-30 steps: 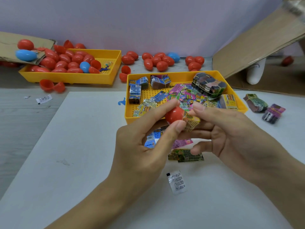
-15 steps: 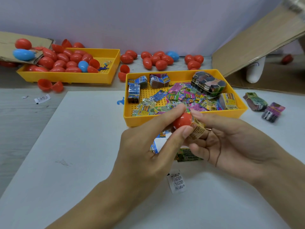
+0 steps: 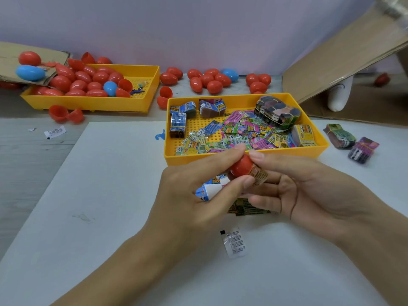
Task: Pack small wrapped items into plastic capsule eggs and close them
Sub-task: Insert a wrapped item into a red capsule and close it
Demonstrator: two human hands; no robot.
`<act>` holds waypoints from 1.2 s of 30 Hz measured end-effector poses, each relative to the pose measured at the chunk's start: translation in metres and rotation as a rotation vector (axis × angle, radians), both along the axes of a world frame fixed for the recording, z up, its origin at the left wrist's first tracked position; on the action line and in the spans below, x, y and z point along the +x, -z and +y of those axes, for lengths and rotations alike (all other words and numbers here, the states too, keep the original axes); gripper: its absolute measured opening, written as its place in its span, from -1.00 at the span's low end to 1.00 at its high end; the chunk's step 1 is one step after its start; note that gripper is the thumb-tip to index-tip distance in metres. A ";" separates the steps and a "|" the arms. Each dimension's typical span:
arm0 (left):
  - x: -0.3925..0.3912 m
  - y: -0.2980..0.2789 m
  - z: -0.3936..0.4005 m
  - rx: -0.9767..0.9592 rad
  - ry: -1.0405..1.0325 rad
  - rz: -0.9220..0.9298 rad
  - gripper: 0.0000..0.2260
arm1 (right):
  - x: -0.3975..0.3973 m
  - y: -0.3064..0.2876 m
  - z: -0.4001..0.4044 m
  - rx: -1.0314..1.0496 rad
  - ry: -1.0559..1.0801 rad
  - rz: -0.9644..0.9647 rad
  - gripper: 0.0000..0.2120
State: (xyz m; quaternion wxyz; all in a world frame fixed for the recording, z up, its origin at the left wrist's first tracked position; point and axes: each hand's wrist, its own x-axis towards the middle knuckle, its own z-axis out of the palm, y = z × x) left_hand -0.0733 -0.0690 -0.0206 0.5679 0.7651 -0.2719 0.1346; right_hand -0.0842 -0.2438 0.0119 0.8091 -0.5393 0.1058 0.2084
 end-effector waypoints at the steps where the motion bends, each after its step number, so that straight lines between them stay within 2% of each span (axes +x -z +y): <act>1: 0.000 0.001 0.000 -0.011 0.013 0.033 -0.64 | 0.000 0.001 0.000 -0.021 0.000 -0.001 -0.69; 8: 0.004 0.003 0.003 -0.087 0.095 0.211 -0.66 | 0.000 0.000 0.000 -0.062 -0.024 -0.007 -0.74; 13: 0.002 0.005 0.000 -0.235 0.131 0.360 -0.73 | 0.000 0.002 0.002 -0.085 -0.020 -0.014 -0.65; 20: 0.003 0.004 0.001 -0.223 0.122 0.322 -0.75 | 0.000 0.000 0.001 -0.106 -0.013 -0.043 -0.64; 29: -0.001 0.002 -0.003 -0.043 0.053 0.088 -0.71 | -0.002 0.002 0.004 -0.095 0.010 -0.037 -0.68; 32: -0.001 0.003 -0.003 -0.038 0.040 0.080 -0.70 | -0.002 0.003 0.005 -0.079 0.015 -0.031 -0.68; 36: 0.000 0.004 -0.001 -0.078 0.081 0.189 -0.65 | -0.001 0.003 0.004 -0.028 0.030 -0.020 -0.74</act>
